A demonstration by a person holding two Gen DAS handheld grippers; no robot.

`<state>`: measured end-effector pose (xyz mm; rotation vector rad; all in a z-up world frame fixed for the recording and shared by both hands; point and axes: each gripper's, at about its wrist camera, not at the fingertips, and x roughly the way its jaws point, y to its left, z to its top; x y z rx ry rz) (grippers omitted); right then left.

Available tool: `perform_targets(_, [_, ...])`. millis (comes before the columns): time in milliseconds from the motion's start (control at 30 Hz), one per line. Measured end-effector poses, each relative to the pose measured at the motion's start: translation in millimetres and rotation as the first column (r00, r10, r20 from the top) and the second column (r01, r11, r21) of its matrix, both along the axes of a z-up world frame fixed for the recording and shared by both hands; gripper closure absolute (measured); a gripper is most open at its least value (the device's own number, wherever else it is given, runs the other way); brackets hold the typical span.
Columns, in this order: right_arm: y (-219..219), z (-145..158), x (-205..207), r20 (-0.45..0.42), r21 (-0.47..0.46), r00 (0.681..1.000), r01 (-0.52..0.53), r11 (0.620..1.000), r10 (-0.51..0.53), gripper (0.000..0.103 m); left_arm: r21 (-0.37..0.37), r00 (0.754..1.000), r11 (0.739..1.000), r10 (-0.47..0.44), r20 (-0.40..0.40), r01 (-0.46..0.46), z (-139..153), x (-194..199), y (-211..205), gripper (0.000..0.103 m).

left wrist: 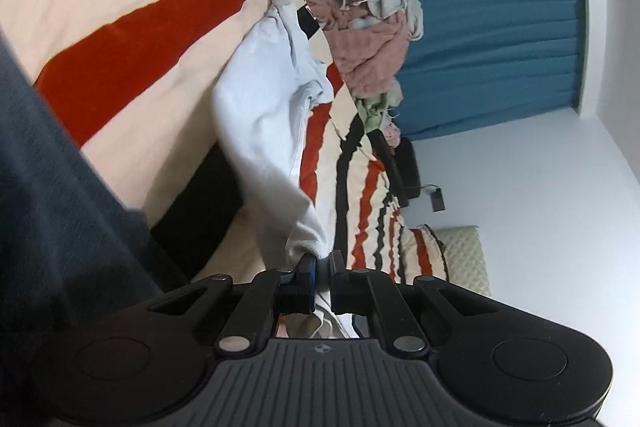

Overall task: Fold clothes
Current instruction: 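Grasp the hem with both grippers and fold it up toward the collar, then open both grippers and release the folded T-shirt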

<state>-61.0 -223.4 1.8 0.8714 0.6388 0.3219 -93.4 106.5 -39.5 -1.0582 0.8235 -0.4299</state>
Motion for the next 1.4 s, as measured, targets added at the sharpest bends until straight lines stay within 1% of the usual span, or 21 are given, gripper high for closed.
perform_targets(33, [0.5,-0.3,7.2,0.002,0.0,1.0,0.006,1.0,-0.006,0.093,0.006,1.0,1.0,0.002,0.001,-0.002,-0.5,14.3,-0.6,0.097])
perform_targets(133, [2.1,-1.3,28.8,0.009,0.002,1.0,0.024,1.0,-0.024,0.093,0.062,0.999,0.998,0.016,0.052,-0.019,11.9,70.4,-9.4,0.097])
perform_targets(233, [1.4,-10.1,74.5,0.02,-0.013,0.999,0.036,0.999,-0.036,0.093,0.12,0.994,0.991,0.044,0.097,-0.055,27.4,133.2,-19.0,0.097])
perform_targets(333, [0.3,-20.1,124.0,0.031,-0.029,0.998,0.047,0.998,-0.046,0.093,0.207,0.984,0.972,0.077,0.158,-0.109,41.5,191.8,-30.2,0.097])
perform_targets(367, [-0.1,-23.4,140.4,0.035,-0.035,0.998,0.051,0.998,-0.05,0.093,0.237,0.979,0.963,0.082,0.188,-0.126,40.2,212.6,-34.3,0.097])
perform_targets(467, [-1.1,-33.4,189.9,0.046,-0.051,0.997,0.063,0.997,-0.06,0.093,0.331,0.979,0.934,0.07,0.191,-0.132,24.4,268.2,-46.1,0.097])
perform_targets(533, [-1.8,-40.0,222.8,0.054,-0.062,0.996,0.071,0.996,-0.067,0.093,0.371,0.973,0.919,0.052,0.227,-0.135,12.4,292.3,-49.2,0.097])
perform_targets(667, [-3.3,-53.3,288.7,0.07,-0.083,0.994,0.086,0.993,-0.081,0.093,0.389,0.96,0.911,0.024,0.28,-0.136,-14.3,320.4,-50.7,0.098])
perform_targets(700, [-3.0,-57.3,299.5,0.073,-0.094,0.994,0.086,0.992,-0.079,0.093,0.407,0.958,0.904,0.011,0.286,-0.132,-20.2,326.5,-53.5,0.099])
perform_targets(833, [0.2,-74.0,325.9,0.084,-0.145,0.995,0.071,0.987,-0.059,0.093,0.456,0.953,0.879,-0.009,0.304,-0.137,-34.8,348.7,-61.1,0.101])
perform_targets(967, [3.8,-83.1,343.3,0.089,-0.171,0.996,0.044,0.984,-0.029,0.092,0.474,0.95,0.869,-0.016,0.312,-0.141,-41.0,364.6,-60.0,0.101])
perform_targets(1000, [4.2,-84.9,346.0,0.08,-0.174,0.997,0.037,0.984,-0.023,0.092,0.487,0.95,0.862,-0.021,0.31,-0.14,-43.1,366.8,-60.6,0.101])
perform_targets(1067, [5.2,-87.6,350.2,0.056,-0.181,0.998,0.021,0.983,-0.011,0.088,0.514,0.953,0.848,-0.038,0.3,-0.128,-47.2,369.8,-62.5,0.1])
perform_targets(1100, [5.7,-89.0,352.3,0.044,-0.184,0.999,0.013,0.983,-0.005,0.084,0.526,0.956,0.843,-0.05,0.29,-0.116,-49.3,370.8,-63.7,0.098])
perform_targets(1133, [7.9,-87.8,351.0,0.046,-0.201,0.999,0.006,0.979,0.004,0.065,0.538,0.957,0.837,-0.069,0.282,-0.099,-50.3,371.1,-65.7,0.092])
perform_targets(1167, [11.4,-84.8,347.3,0.058,-0.228,0.998,-0.001,0.974,0.015,0.037,0.55,0.956,0.831,-0.09,0.281,-0.083,-50.1,370.2,-68.2,0.087])
perform_targets(1233, [18.3,-78.8,339.9,0.081,-0.282,0.996,-0.014,0.959,0.039,0.014,0.583,0.947,0.809,-0.119,0.298,-0.082,-46.4,363.8,-74.9,0.047])
perform_targets(1300, [25.2,-72.8,332.5,0.103,-0.335,0.993,-0.026,0.942,0.064,0.014,0.623,0.936,0.776,-0.14,0.324,-0.099,-41.1,354.9,-82.3,0.032])
perform_targets(1367, [29.1,-65.6,323.6,0.12,-0.39,0.991,-0.009,0.921,0.061,0.014,0.664,0.926,0.739,-0.162,0.34,-0.115,-35.1,344.2,-89.2,0.026])
perform_targets(1400, [30.6,-61.8,319.0,0.128,-0.417,0.99,0.003,0.909,0.056,0.014,0.678,0.923,0.725,-0.169,0.346,-0.122,-32.0,337.3,-91.5,0.022])
